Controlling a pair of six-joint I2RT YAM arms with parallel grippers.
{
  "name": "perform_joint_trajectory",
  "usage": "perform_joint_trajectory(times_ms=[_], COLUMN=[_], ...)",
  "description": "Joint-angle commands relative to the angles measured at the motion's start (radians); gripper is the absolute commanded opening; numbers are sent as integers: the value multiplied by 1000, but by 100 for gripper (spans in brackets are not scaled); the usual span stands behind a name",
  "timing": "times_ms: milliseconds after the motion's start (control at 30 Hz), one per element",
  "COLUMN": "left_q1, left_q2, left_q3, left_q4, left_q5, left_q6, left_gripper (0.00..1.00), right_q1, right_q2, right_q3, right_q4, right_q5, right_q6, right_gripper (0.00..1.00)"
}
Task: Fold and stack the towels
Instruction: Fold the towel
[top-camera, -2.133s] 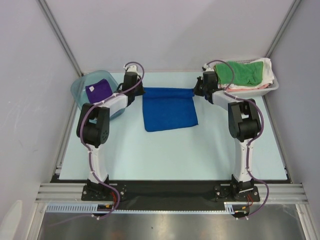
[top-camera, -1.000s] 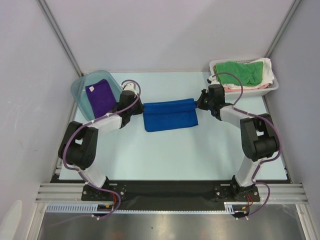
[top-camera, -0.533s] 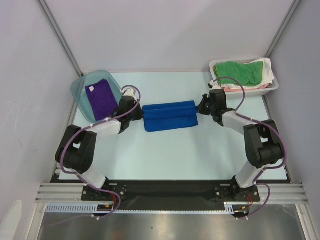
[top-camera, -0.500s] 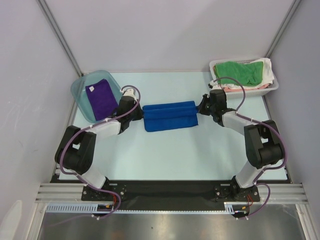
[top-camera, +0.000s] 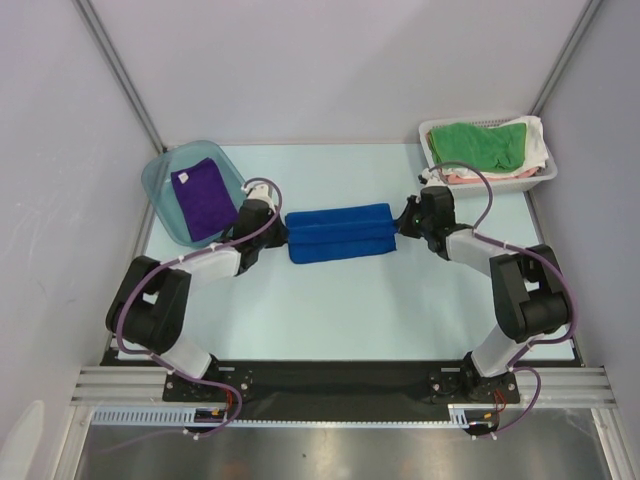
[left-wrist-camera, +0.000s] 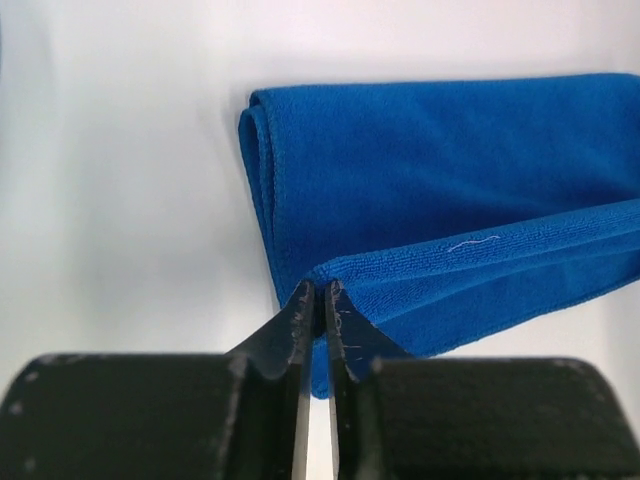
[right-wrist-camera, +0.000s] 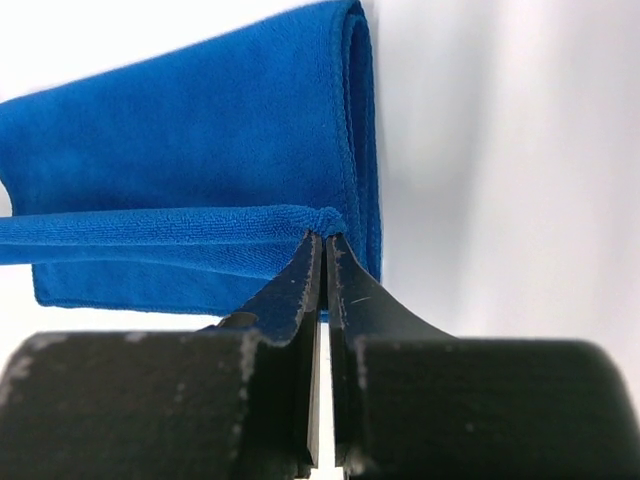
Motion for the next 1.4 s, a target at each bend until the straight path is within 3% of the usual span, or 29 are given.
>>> perform_joint_trajectory(times_ms=[0, 33, 133, 233, 467, 700, 967, 1367], left_q1=[-8, -13, -16, -16, -16, -16, -17, -31], left_q2=[-13, -14, -36, -82, -143, 25, 200, 246], left_q3=[-24, -27, -50, -76, -67, 117, 335, 280], left_q4=[45, 47, 51, 58, 16, -83, -188, -206], left_q5=[16, 19, 27, 38, 25, -12, -10, 85], left_q6=[-16, -17, -23, -28, -43, -19, 32, 44], left_gripper=[14, 16, 28, 30, 34, 35, 33, 27], right_q1=[3, 1, 1, -6, -10, 6, 29, 33], right_q2=[-22, -25, -54, -88, -90, 37, 168, 211], right_q3=[-15, -26, -48, -38, 24, 159, 304, 296], right_q4=[45, 47, 33, -10, -96, -124, -183, -228], right_q5=[6, -3, -3, 0, 17, 40, 73, 50], right_q6=[8, 11, 12, 17, 25, 23, 25, 17], right_gripper=[7, 22, 45, 52, 54, 53, 42, 34])
